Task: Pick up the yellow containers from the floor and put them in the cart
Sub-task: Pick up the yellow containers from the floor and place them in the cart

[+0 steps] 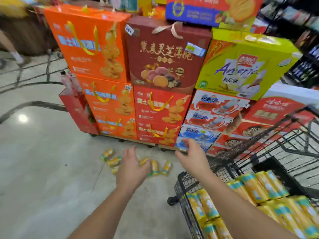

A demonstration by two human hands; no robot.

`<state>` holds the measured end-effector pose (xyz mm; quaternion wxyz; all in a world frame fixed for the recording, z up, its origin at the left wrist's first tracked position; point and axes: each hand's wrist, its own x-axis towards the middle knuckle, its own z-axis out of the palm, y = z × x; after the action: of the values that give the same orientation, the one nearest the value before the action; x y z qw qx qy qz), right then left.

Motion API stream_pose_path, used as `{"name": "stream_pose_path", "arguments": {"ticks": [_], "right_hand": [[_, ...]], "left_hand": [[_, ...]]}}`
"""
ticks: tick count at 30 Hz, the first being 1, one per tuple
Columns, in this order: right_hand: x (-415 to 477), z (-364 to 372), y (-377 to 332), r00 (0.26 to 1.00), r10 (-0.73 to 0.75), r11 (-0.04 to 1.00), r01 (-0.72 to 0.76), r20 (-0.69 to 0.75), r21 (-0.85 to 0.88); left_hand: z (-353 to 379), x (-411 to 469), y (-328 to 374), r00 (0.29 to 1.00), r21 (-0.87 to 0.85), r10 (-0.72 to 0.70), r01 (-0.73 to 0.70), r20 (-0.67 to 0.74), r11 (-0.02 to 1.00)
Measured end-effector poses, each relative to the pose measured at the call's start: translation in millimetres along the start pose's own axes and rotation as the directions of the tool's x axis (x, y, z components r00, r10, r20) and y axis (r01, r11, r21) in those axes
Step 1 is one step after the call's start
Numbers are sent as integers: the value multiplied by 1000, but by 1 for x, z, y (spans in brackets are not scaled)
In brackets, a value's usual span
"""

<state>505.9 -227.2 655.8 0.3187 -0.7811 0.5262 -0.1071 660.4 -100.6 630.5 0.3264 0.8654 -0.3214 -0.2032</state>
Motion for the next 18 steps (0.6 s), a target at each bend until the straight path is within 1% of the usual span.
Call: {"name": "stream_pose_path", "arguments": {"ticks": [3, 5, 7, 9, 13, 16, 18], "right_hand": [[2, 29, -44, 999, 15, 1000, -15, 37, 11], [7, 47, -58, 998, 34, 999, -34, 50, -3], [16, 63, -60, 996, 78, 997, -77, 51, -6], [25, 79, -53, 987, 153, 988, -154, 57, 14], [56, 118, -20, 946, 309, 949, -313, 93, 28], [97, 148, 7, 917, 384, 921, -389, 110, 26], [134, 172, 27, 892, 427, 900, -435, 148, 23]], "left_hand": [[-57, 18, -39, 999, 41, -33, 34, -21, 999], [-74, 32, -57, 999, 46, -36, 36, -12, 998], [-74, 47, -69, 999, 42, -47, 46, 15, 998], [-62, 62, -77, 996, 43, -63, 61, 65, 997], [-18, 99, -88, 976, 44, -88, 81, 198, 996], [19, 138, -92, 964, 72, -93, 77, 250, 994], [48, 170, -97, 951, 109, -110, 81, 289, 991]]}}
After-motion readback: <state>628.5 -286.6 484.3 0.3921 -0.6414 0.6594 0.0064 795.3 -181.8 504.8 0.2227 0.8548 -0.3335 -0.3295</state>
